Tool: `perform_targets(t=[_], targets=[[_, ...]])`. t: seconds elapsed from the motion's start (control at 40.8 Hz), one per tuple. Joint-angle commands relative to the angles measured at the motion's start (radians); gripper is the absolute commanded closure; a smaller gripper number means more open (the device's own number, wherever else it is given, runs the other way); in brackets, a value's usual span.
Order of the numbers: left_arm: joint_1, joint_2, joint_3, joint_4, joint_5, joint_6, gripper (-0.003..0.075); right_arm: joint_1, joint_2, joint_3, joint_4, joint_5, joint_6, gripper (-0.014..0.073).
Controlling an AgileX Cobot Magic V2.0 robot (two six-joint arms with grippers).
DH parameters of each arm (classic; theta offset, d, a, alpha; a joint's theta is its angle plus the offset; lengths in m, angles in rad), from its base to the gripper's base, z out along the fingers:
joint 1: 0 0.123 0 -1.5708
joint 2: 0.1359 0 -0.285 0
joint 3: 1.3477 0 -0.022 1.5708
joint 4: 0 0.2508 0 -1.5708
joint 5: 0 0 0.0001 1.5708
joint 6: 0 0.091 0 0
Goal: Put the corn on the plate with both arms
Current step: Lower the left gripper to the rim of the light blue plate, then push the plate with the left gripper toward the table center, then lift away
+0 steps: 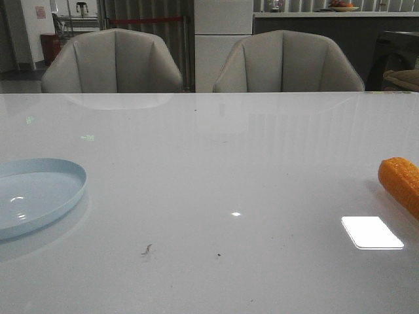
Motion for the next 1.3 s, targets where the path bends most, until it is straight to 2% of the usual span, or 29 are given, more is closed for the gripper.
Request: perform_targets(t=[0.0, 0.196, 0.343, 0.465, 0.71, 0.955, 1.273], targets=[[-0.005, -0.051, -0.029, -0.021, -0.008, 0.0, 0.0624, -0.002, 0.001, -0.037, 0.0, -0.078, -0.001, 0.0003], [-0.01, -0.053, -0.032, -0.041, 0.014, 0.04, 0.0624, -0.002, 0.001, -0.037, 0.0, -0.078, -0.001, 0.0003], [-0.049, -0.057, -0.077, -0.041, 0.051, 0.042, 0.0624, -0.002, 0.001, -0.037, 0.0, -0.078, -0.001, 0.0003], [-0.113, -0.059, -0.153, -0.048, 0.088, 0.043, 0.0624, -0.002, 0.001, -0.037, 0.0, -0.081, -0.001, 0.0003], [-0.279, -0.052, -0.283, -0.157, 0.132, 0.043, 0.0624, -0.002, 0.001, -0.037, 0.0, -0.082, -0.001, 0.0003], [-0.445, -0.051, -0.29, -0.182, 0.123, 0.043, 0.0624, -0.002, 0.001, -0.037, 0.0, -0.082, -0.001, 0.0003], [-0.585, 0.036, -0.29, -0.198, 0.079, 0.035, 0.0624, -0.002, 0.001, -0.037, 0.0, -0.075, -0.001, 0.0003]])
